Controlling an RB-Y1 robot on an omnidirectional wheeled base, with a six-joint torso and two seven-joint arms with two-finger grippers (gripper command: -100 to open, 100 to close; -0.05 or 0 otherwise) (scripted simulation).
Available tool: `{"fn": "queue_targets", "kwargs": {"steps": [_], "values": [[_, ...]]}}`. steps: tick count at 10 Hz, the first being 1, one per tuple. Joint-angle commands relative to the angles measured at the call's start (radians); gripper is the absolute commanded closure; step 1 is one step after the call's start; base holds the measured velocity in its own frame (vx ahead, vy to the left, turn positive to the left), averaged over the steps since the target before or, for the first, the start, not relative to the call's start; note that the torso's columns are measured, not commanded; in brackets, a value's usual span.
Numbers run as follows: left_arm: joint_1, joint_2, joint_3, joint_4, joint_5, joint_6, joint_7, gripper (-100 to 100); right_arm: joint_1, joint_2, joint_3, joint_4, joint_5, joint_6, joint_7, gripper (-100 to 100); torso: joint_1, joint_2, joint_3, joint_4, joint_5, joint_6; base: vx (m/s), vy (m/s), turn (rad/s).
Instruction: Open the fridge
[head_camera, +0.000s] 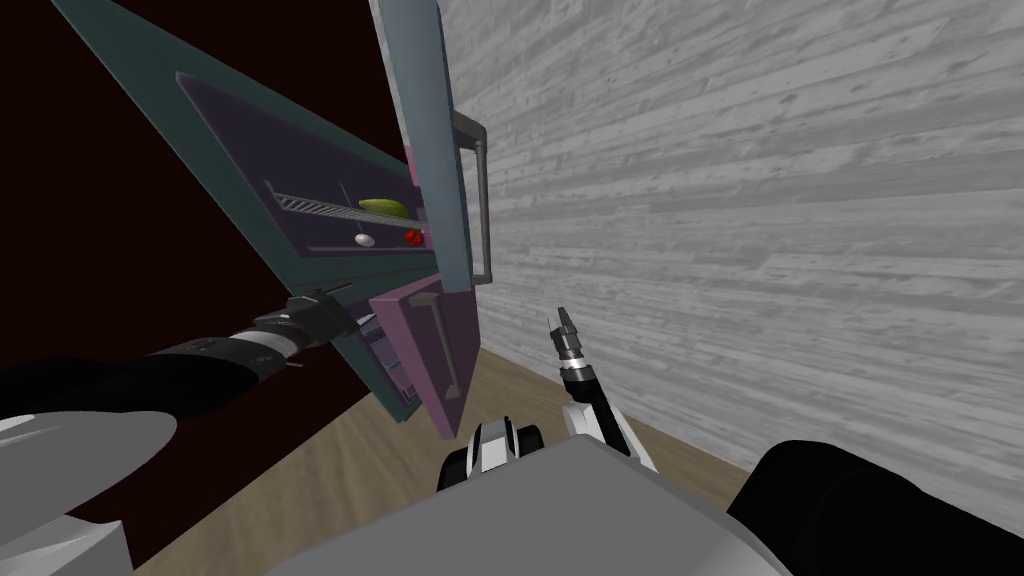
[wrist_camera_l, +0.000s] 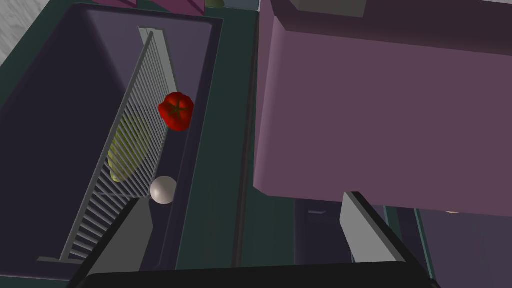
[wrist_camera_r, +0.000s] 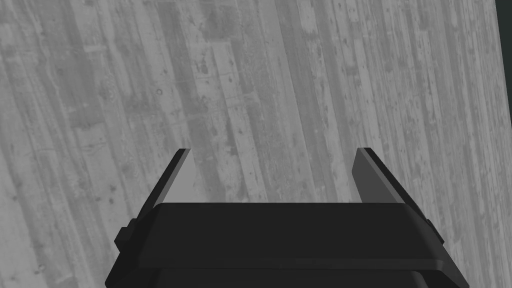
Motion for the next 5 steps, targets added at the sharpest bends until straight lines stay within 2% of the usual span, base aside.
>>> {"fn": "queue_targets", "kwargs": {"steps": [1, 5], "values": [[-0.027, 0.020, 0.039, 0.002, 0.033, 0.055, 0.004, -100, 0.000, 0.000, 0.000, 0.000, 0.000, 0.000, 0.000, 0, -0.001, -0.001, -0.001, 0.001, -0.001, 0.001, 0.042, -0.049, 0.029], [-0.071, 0.059, 0.118, -0.002, 0.098, 0.154, 0.008, -100, 0.000, 0.000, 0.000, 0.000, 0.000, 0.000, 0.000, 0, -0.008, -0.001, -0.002, 0.003, -0.006, 0.005, 0.036, -0.051, 0.019]]}}
